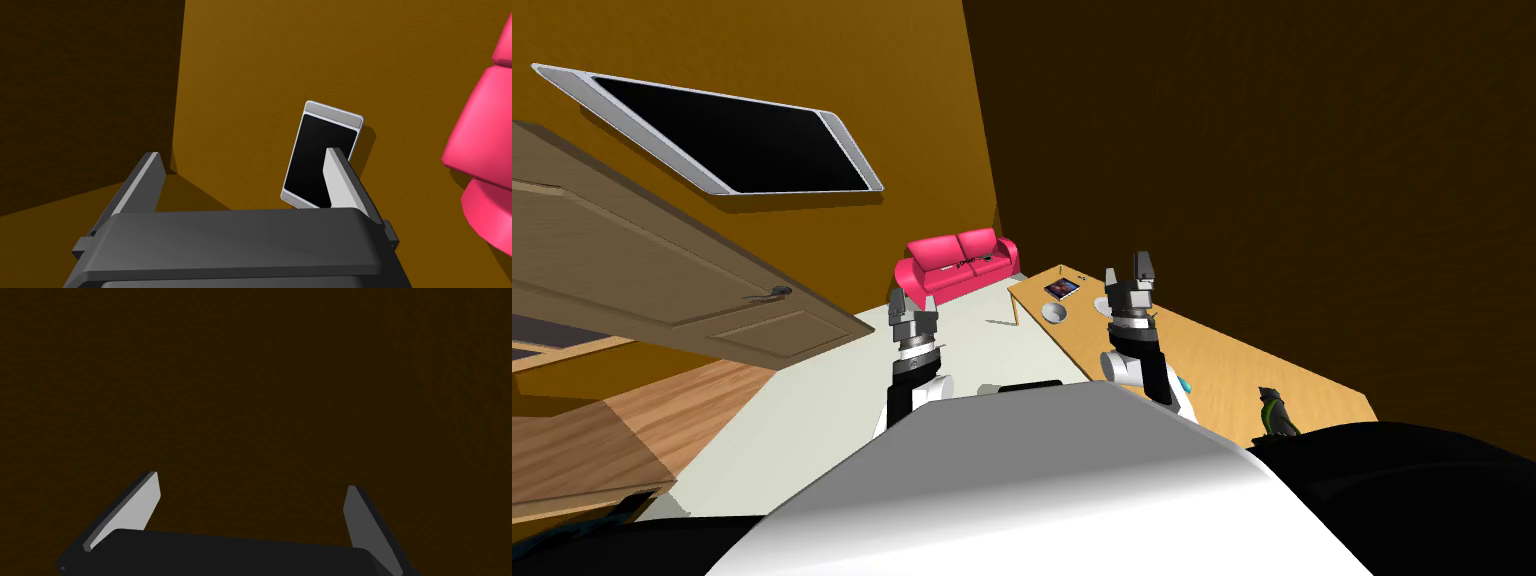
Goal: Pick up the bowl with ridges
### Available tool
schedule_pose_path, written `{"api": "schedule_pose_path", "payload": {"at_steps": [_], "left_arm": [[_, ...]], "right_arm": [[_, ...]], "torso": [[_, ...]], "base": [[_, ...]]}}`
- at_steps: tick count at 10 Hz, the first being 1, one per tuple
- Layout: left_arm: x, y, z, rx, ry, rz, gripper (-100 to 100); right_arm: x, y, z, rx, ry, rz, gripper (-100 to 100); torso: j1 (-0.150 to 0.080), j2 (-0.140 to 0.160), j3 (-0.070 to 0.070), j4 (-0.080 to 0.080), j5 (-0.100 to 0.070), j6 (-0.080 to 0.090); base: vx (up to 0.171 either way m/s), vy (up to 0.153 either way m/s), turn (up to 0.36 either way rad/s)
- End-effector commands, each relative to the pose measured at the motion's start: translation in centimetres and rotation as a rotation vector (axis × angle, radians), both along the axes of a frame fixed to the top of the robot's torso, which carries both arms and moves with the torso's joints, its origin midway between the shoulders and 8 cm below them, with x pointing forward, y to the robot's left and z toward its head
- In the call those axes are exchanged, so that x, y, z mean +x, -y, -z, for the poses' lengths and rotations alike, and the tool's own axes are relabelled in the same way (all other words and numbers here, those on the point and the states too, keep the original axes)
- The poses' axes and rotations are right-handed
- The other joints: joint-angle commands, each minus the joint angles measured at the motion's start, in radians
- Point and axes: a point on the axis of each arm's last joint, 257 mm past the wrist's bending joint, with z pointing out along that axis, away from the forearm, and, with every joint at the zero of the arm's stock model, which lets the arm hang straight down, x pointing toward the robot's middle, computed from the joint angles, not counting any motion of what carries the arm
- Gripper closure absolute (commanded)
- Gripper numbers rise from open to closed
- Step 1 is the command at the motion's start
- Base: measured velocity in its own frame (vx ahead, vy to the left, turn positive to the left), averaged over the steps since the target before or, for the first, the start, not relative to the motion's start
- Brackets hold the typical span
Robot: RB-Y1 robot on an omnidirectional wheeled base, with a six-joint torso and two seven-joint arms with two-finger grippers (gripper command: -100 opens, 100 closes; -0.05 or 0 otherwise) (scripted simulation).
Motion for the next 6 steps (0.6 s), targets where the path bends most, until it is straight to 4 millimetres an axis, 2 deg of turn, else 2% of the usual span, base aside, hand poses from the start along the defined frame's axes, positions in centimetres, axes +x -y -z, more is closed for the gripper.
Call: {"api": "schedule_pose_path", "payload": {"at_steps": [1, 4, 6], "left_arm": [[0.0, 0.0, 0.0, 0.0, 0.0, 0.0, 0], [0.0, 0.0, 0.0, 0.0, 0.0, 0.0, 0], [0.0, 0.0, 0.0, 0.0, 0.0, 0.0, 0]], "right_arm": [[0.1, -0.1, 0.4, -0.04, -0.021, 0.001, -100], [0.5, 0.0, 2.2, -0.147, -0.094, 0.028, -100], [0.7, 0.5, 4.0, -0.232, -0.161, 0.062, -100]], "torso": [[0.0, 0.0, 0.0, 0.0, 0.0, 0.0], [0.004, 0.002, 0.001, 0.001, 0.001, 0.0], [0.006, 0.001, 0.001, 0.0, 0.001, 0.0]], "base": [[-0.021, 0.028, 0.037], [-0.028, 0.073, 0.051], [-0.015, 0.107, 0.084]]}}
